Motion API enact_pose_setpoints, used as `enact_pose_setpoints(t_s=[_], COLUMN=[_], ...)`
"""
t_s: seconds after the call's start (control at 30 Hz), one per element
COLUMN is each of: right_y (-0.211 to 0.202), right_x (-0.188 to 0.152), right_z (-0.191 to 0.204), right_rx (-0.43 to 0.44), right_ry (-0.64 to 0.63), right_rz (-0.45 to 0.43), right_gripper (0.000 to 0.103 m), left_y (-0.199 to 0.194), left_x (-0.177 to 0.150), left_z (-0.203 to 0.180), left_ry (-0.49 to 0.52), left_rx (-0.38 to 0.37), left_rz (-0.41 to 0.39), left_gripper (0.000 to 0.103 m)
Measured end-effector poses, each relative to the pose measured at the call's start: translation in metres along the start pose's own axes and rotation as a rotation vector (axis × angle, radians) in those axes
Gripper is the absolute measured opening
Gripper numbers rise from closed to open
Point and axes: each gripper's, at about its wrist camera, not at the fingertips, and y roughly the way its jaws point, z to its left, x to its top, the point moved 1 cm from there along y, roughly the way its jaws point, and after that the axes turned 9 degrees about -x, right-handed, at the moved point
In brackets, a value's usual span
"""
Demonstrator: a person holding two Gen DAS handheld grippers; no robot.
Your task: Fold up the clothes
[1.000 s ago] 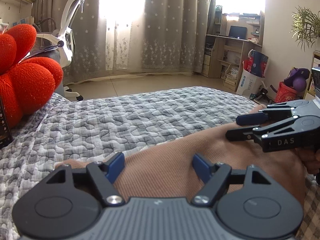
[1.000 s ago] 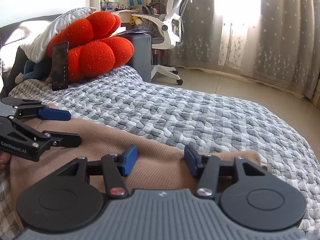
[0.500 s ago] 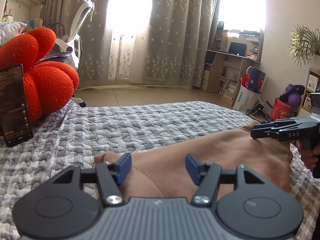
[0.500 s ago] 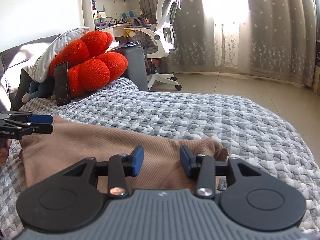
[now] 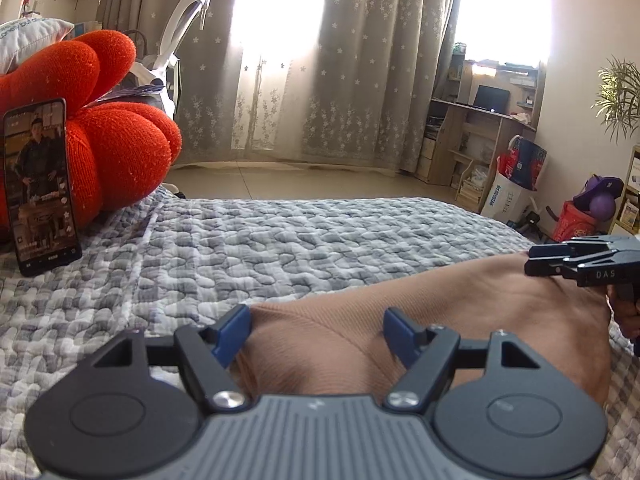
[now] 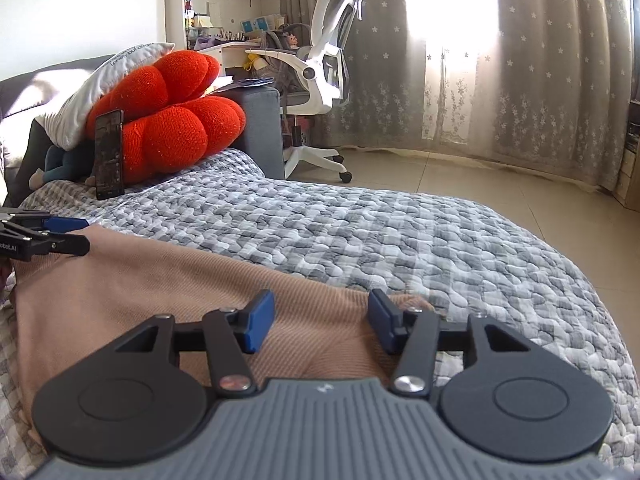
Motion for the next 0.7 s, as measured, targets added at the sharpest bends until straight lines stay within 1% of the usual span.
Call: enact_pose_setpoints(t_s=[0.03, 0.17, 0.2, 0.23, 0.27, 0.3, 0.33, 0.4, 0.5, 0.6, 0.67, 0.7], right_y=[-0.002, -0.012, -0.015, -0.019, -0.023, -0.026, -0.029, -0.036, -0.047, -0.054, -0.056, -0.057], right_x=[0.0, -0.005, -0.006, -0.009, -0.01, -0.012, -0.014, -0.017, -0.017, -0.016, -0.013, -0.012], right_z=[0.0, -0.005, -0.008, -0.011, -0.014, -0.02, -0.025, -0.038, -0.048, -0.047, -0.044, -0.042], right_rx=[0.003, 0.013, 0.013, 0.005, -0.007, -0.017, -0.021, 0.006, 0.023, 0.014, -0.014, -0.035], right_ry=[-0.008, -0.014, -0.009, -0.003, 0.007, 0.026, 0.05, 0.117, 0.171, 0.158, 0.132, 0.113], right_rz=[0.0, 0.003, 0.007, 0.013, 0.021, 0.033, 0.046, 0.071, 0.096, 0.128, 0.165, 0.19], right_gripper=[0.053, 0.053, 0.055, 0.058, 0.063, 0.073, 0.074, 0.074, 0.074, 0.075, 0.078, 0.082], left_y=[-0.002, -0.012, -0.015, -0.018, -0.02, -0.023, -0.025, -0.03, -0.037, -0.042, -0.044, -0.046], left_x=[-0.001, -0.004, -0.005, -0.005, -0.006, -0.007, -0.008, -0.009, -0.011, -0.007, -0.004, -0.003], left_z=[0.001, 0.006, 0.007, 0.009, 0.01, 0.011, 0.012, 0.015, 0.017, 0.011, 0.008, 0.007], left_ry=[-0.012, -0.06, -0.072, -0.084, -0.097, -0.109, -0.121, -0.145, -0.172, -0.168, -0.17, -0.175], left_rx=[0.002, 0.01, 0.012, 0.014, 0.016, 0.018, 0.02, 0.024, 0.035, 0.065, 0.085, 0.093], left_rz=[0.008, 0.038, 0.046, 0.053, 0.061, 0.069, 0.076, 0.091, 0.116, 0.153, 0.181, 0.199], left_gripper=[0.082, 0.083, 0.083, 0.083, 0.083, 0.083, 0.083, 0.083, 0.084, 0.086, 0.087, 0.087])
